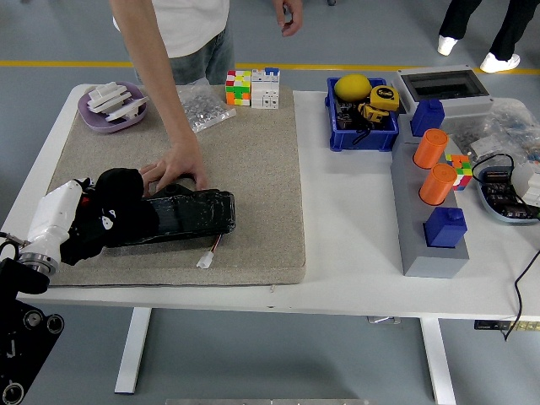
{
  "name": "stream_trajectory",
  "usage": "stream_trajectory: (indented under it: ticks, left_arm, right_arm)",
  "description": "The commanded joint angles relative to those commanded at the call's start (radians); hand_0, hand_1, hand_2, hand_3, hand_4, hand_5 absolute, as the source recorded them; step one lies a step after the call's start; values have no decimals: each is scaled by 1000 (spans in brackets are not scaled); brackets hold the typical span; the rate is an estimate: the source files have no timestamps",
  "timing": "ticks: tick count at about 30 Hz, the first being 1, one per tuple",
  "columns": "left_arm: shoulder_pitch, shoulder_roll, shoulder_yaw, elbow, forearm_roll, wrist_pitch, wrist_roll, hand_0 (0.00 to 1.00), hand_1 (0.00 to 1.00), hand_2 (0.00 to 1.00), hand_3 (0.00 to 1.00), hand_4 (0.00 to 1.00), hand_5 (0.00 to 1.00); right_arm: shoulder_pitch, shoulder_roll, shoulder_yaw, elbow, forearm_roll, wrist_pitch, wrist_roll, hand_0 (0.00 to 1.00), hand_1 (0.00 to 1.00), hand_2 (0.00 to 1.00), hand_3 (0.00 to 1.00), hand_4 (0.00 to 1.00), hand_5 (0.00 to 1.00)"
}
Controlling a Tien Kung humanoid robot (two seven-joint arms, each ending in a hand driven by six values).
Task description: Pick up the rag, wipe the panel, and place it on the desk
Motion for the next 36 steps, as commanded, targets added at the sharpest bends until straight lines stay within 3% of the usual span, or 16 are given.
stream_trajectory:
  ticks: [7, 14, 20, 36]
  left_arm:
    - [2, 1, -9, -3, 6, 3, 4, 295, 356, 536, 503, 259, 2]
    - [-18, -6, 38, -18, 0, 9, 5, 296, 356, 535, 501, 265, 2]
    - [-54, -16, 107, -19, -9, 4, 16, 296, 356, 535, 501, 266, 2]
    - [-128, -5, 336, -40, -31, -10, 32, 297, 357, 534, 501, 269, 2]
  right_arm:
    - [0, 0, 7, 0, -6, 0, 1, 704, 614, 584, 567, 974, 425]
    - [2, 0, 19, 0, -19, 3, 1, 704, 612, 585, 569, 976, 425]
    - [4, -1, 25, 0, -24, 3, 1, 703, 612, 585, 569, 976, 424]
    - [11, -5, 24, 0, -24, 0, -1, 703, 612, 586, 569, 979, 432]
